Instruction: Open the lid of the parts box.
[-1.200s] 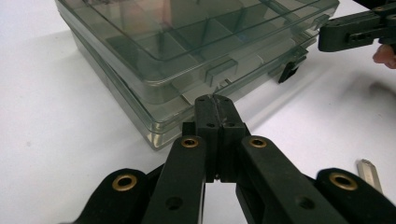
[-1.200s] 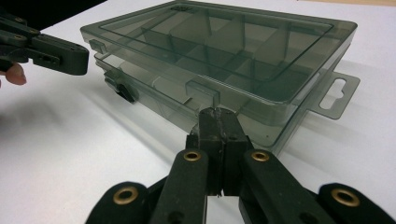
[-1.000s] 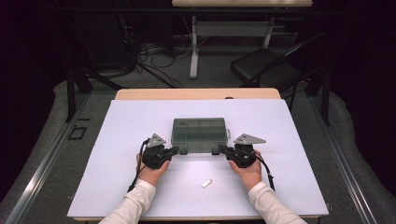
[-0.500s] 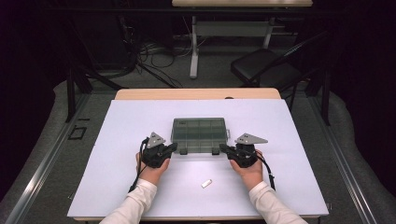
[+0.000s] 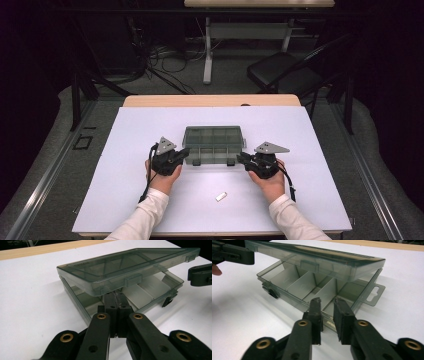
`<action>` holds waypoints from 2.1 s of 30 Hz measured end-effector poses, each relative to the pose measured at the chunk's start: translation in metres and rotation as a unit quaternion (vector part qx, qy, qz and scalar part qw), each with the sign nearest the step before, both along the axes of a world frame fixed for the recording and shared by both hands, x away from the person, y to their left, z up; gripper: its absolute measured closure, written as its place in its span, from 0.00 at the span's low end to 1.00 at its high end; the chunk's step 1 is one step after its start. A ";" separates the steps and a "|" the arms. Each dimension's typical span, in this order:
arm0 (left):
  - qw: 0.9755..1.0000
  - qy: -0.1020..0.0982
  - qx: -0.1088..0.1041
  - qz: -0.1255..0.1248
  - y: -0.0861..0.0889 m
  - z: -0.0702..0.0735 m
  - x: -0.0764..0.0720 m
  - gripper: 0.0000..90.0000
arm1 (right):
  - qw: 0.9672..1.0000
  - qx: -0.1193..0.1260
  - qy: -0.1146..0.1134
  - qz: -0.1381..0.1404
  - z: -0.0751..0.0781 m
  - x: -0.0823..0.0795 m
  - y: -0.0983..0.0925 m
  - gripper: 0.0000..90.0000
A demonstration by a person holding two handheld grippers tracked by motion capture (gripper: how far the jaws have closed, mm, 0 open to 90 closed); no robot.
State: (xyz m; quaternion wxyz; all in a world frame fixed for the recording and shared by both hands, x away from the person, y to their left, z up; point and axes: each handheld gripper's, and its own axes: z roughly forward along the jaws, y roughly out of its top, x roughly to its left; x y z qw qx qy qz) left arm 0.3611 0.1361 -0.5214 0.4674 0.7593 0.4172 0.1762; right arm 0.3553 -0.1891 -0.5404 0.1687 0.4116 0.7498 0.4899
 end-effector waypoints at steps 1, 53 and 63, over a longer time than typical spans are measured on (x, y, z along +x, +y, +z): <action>1.000 -0.002 0.000 0.001 0.000 0.001 0.001 1.00 | 1.000 0.000 0.001 0.000 0.001 0.000 -0.001 0.77; 0.998 -0.012 0.052 0.023 -0.007 0.059 0.062 1.00 | 1.000 -0.019 -0.018 -0.013 0.019 0.062 -0.014 0.54; 0.998 -0.012 0.052 0.027 -0.007 0.065 0.071 1.00 | 0.999 -0.031 -0.016 -0.021 0.027 0.087 -0.018 0.61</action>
